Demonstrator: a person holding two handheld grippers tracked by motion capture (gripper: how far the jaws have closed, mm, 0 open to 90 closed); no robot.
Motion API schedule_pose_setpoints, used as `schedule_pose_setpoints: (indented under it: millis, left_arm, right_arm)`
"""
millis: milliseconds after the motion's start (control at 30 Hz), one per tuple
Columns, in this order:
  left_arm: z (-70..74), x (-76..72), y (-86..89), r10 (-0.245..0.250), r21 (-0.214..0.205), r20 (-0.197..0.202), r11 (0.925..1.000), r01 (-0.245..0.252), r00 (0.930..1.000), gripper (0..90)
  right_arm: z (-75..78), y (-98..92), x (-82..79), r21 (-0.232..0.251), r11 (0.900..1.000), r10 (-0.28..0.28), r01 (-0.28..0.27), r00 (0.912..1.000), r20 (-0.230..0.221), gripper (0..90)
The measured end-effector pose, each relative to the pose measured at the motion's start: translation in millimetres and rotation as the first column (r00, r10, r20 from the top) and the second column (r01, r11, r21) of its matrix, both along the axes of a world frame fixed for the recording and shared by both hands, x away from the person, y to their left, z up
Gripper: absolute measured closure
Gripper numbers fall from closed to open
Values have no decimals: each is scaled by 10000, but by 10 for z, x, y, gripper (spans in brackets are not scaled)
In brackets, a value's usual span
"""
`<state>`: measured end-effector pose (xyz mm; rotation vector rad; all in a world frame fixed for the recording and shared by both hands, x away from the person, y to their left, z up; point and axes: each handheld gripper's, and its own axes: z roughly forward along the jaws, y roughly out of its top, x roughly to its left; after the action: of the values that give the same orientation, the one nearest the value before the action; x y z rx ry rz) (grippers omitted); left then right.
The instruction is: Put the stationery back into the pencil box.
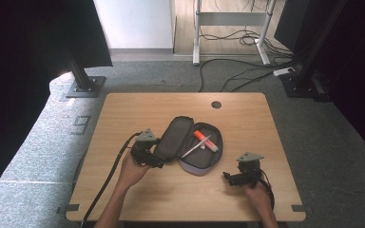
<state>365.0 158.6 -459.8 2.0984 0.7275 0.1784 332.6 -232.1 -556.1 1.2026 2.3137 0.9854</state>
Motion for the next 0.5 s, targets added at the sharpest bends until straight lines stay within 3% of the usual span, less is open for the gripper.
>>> schedule_pose_setpoints:
  millis: [500]
  left_arm:
    - [-247,-133,174,301,244,-217,9993,-295,9993,43]
  right_arm:
    - [0,0,0,-2,10000,1,-1,10000,3,8]
